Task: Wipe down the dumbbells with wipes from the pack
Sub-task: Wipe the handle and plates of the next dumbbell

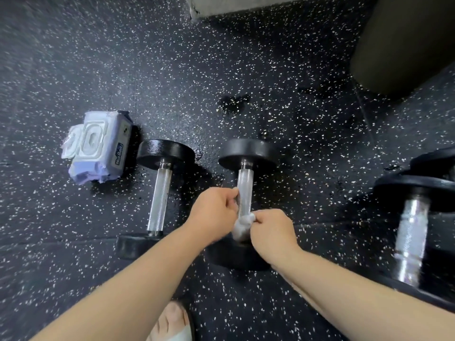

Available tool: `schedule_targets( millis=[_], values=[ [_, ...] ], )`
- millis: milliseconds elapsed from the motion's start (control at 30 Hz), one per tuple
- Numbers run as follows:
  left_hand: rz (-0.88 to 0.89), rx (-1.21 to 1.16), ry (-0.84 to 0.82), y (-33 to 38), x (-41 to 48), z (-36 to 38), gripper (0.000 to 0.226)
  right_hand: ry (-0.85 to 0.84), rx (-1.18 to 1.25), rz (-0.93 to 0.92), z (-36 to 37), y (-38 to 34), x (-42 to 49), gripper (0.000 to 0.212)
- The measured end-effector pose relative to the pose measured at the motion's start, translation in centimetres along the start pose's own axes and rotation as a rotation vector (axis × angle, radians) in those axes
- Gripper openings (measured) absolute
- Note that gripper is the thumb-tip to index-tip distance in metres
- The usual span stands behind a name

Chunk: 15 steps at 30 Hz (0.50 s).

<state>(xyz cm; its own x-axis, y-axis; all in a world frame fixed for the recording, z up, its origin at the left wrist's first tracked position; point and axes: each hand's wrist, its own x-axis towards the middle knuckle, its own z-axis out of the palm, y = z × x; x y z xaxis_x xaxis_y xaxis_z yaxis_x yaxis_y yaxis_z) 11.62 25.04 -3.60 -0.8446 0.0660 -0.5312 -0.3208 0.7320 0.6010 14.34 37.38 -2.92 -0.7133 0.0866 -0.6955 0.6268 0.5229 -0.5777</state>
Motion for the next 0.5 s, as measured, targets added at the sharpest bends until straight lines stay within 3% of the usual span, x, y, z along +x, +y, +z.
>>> schedule_targets(
  millis=[167, 233, 367, 433, 500],
  values=[
    [-0.003, -0.012, 0.024, -1.3, 0.1, -0.7, 0.018, -0.16, 0.124, 0.088, 0.3, 0.1, 3.3, 0.018],
    [-0.015, -0.044, 0.021, -1.7, 0.1, -0.9, 0.015, -0.129, 0.265, 0.122, 0.2, -1.0, 5.6, 0.026],
    [-0.028, -0.131, -0.019, -1.8, 0.0, -1.7, 0.042, -0.047, 0.794, 0.25, 0.0, -3.3, 8.5, 0.022],
    [-0.025, -0.18, -0.047, -1.9, -0.2, -2.1, 0.051, -0.112, 0.843, 0.215, 0.3, -3.1, 8.0, 0.029],
    [-0.025, -0.193, -0.04, -1.9, -0.4, -2.2, 0.056, -0.228, 0.745, 0.14, 0.6, -2.1, 6.5, 0.037]
  ],
)
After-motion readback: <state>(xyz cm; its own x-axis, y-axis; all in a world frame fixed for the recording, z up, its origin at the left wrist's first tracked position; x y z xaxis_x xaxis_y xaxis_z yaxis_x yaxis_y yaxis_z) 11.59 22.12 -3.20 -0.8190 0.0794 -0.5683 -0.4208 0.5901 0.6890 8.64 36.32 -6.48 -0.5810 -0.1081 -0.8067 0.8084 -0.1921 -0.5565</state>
